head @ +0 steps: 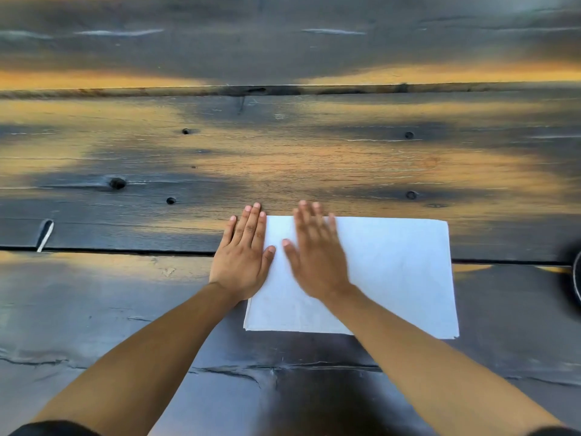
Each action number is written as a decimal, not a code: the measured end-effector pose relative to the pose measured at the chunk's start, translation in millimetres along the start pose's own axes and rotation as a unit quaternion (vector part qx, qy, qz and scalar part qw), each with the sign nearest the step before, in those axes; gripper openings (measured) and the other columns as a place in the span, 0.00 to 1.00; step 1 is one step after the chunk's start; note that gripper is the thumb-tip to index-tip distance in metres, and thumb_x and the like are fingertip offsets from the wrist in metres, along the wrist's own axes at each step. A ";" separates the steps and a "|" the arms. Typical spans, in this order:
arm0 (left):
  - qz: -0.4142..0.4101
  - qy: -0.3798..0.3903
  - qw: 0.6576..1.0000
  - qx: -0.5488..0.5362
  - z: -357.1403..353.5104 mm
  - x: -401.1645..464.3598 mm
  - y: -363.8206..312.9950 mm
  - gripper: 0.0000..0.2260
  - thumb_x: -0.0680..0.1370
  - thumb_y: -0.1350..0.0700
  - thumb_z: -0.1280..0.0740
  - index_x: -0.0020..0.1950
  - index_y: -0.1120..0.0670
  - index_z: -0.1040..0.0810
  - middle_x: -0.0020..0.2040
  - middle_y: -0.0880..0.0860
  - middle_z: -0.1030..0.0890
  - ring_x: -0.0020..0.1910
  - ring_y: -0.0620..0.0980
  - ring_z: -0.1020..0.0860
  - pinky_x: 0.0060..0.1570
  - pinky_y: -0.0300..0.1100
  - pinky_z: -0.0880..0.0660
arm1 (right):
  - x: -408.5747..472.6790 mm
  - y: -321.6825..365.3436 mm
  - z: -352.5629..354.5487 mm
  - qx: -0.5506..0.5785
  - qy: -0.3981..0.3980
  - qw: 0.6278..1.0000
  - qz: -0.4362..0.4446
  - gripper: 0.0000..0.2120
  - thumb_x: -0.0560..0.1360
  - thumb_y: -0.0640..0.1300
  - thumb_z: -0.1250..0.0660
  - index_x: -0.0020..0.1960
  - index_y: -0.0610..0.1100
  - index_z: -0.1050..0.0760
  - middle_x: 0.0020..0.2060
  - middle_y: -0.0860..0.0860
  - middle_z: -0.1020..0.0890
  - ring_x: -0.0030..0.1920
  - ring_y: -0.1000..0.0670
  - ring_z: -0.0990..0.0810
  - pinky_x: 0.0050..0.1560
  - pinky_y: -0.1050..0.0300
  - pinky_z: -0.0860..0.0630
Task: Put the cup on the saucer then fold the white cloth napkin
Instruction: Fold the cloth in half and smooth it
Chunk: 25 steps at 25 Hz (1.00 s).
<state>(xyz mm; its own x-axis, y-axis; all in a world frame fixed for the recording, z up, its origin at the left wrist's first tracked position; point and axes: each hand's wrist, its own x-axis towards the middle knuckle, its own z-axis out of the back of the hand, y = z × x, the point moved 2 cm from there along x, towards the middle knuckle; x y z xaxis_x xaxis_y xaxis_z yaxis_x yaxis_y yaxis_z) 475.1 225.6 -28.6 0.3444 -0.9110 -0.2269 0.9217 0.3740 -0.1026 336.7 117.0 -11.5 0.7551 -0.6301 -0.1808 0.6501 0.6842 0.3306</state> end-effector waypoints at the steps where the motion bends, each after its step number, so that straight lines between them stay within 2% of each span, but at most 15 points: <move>1: -0.002 0.001 1.000 -0.001 -0.5 0.2 0.6 0.31 0.84 0.43 0.57 0.82 0.61 0.53 0.83 0.58 0.53 0.82 0.54 0.56 0.80 0.56 0.51 | 2.8 15.1 -7.6 -0.010 0.018 0.999 0.031 0.32 0.83 0.59 0.53 0.81 0.42 0.46 0.82 0.46 0.45 0.82 0.43 0.51 0.81 0.41 0.53; 3: -0.005 0.002 1.000 0.003 -0.8 -0.6 1.2 0.31 0.84 0.43 0.57 0.82 0.61 0.53 0.83 0.58 0.54 0.82 0.54 0.56 0.80 0.56 0.51 | 2.8 8.8 -12.9 -0.051 0.032 0.996 0.067 0.31 0.84 0.60 0.53 0.82 0.46 0.46 0.82 0.47 0.44 0.82 0.44 0.49 0.80 0.40 0.50; 5: -0.004 0.006 1.000 0.006 -0.7 -0.3 1.0 0.31 0.85 0.43 0.56 0.82 0.60 0.55 0.83 0.57 0.56 0.82 0.53 0.59 0.81 0.55 0.54 | -4.8 -31.9 -3.6 -0.086 0.025 0.994 0.055 0.29 0.84 0.60 0.54 0.82 0.50 0.48 0.82 0.47 0.45 0.82 0.44 0.50 0.80 0.39 0.50; 7: -0.002 0.014 1.000 0.006 -0.3 -0.1 0.9 0.31 0.85 0.43 0.56 0.82 0.60 0.57 0.83 0.56 0.57 0.82 0.53 0.61 0.81 0.54 0.56 | -20.7 -91.9 11.0 -0.106 0.002 0.994 -0.006 0.30 0.83 0.61 0.55 0.82 0.51 0.50 0.82 0.47 0.48 0.82 0.44 0.51 0.80 0.39 0.51; 10: 0.006 0.016 1.000 0.002 -1.4 0.0 0.6 0.31 0.85 0.43 0.55 0.82 0.60 0.56 0.83 0.56 0.57 0.82 0.53 0.60 0.80 0.55 0.55 | -50.7 -172.8 34.2 -0.099 0.000 0.987 -0.128 0.33 0.82 0.62 0.60 0.83 0.48 0.53 0.83 0.47 0.51 0.82 0.44 0.53 0.80 0.39 0.51; 13: 0.004 0.031 1.000 0.002 0.0 1.8 1.0 0.31 0.84 0.42 0.58 0.82 0.59 0.58 0.83 0.56 0.59 0.82 0.52 0.62 0.80 0.55 0.56 | -57.9 -192.3 41.1 -0.084 0.012 0.986 -0.143 0.35 0.81 0.62 0.64 0.83 0.45 0.54 0.82 0.46 0.52 0.82 0.44 0.55 0.80 0.39 0.52; 15: 0.010 0.039 0.999 -0.025 6.1 -0.1 -0.1 0.32 0.84 0.41 0.59 0.81 0.58 0.61 0.82 0.55 0.63 0.81 0.50 0.66 0.80 0.53 0.58 | -54.3 -178.1 44.1 -0.083 -0.005 0.984 -0.157 0.35 0.82 0.61 0.64 0.82 0.42 0.52 0.82 0.43 0.50 0.82 0.42 0.54 0.80 0.38 0.54; 18: 0.054 -0.017 0.995 -0.085 17.6 -20.1 -9.4 0.31 0.85 0.44 0.55 0.82 0.59 0.60 0.83 0.56 0.61 0.81 0.51 0.63 0.80 0.49 0.61 | -50.3 -123.9 39.9 -0.065 -0.031 0.988 -0.133 0.33 0.83 0.58 0.56 0.81 0.39 0.46 0.81 0.41 0.46 0.81 0.38 0.50 0.80 0.37 0.54; 20: 0.002 -0.024 0.997 -0.072 12.1 -46.1 -23.4 0.30 0.85 0.46 0.54 0.82 0.61 0.55 0.83 0.58 0.56 0.82 0.54 0.58 0.80 0.52 0.55 | -52.3 -64.3 26.9 -0.024 -0.034 0.997 -0.063 0.31 0.83 0.56 0.52 0.80 0.41 0.43 0.81 0.41 0.43 0.81 0.38 0.48 0.79 0.36 0.51; 22: -0.049 -0.002 0.998 -0.039 -2.4 -69.9 -33.4 0.29 0.85 0.46 0.55 0.82 0.61 0.51 0.83 0.58 0.52 0.82 0.54 0.54 0.79 0.55 0.48 | -58.2 -6.3 5.9 -0.001 -0.006 1.000 0.015 0.30 0.83 0.55 0.50 0.81 0.44 0.44 0.82 0.45 0.46 0.82 0.41 0.52 0.79 0.37 0.50; 25: -0.034 0.024 0.999 -0.005 -15.9 -80.3 -34.7 0.29 0.85 0.46 0.58 0.82 0.61 0.52 0.83 0.58 0.52 0.82 0.55 0.54 0.78 0.56 0.45 | -68.9 29.0 -20.1 -0.021 0.042 0.997 0.059 0.29 0.84 0.56 0.52 0.82 0.47 0.47 0.82 0.47 0.50 0.82 0.44 0.57 0.79 0.38 0.49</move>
<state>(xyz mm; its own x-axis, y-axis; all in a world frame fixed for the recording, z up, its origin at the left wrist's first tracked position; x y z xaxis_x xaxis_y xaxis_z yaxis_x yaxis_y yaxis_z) 412.6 288.6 -22.2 0.2716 -0.9252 -0.2649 0.9409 0.3131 -0.1290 305.3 187.6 -8.1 0.8300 -0.5123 -0.2208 0.5578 0.7680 0.3148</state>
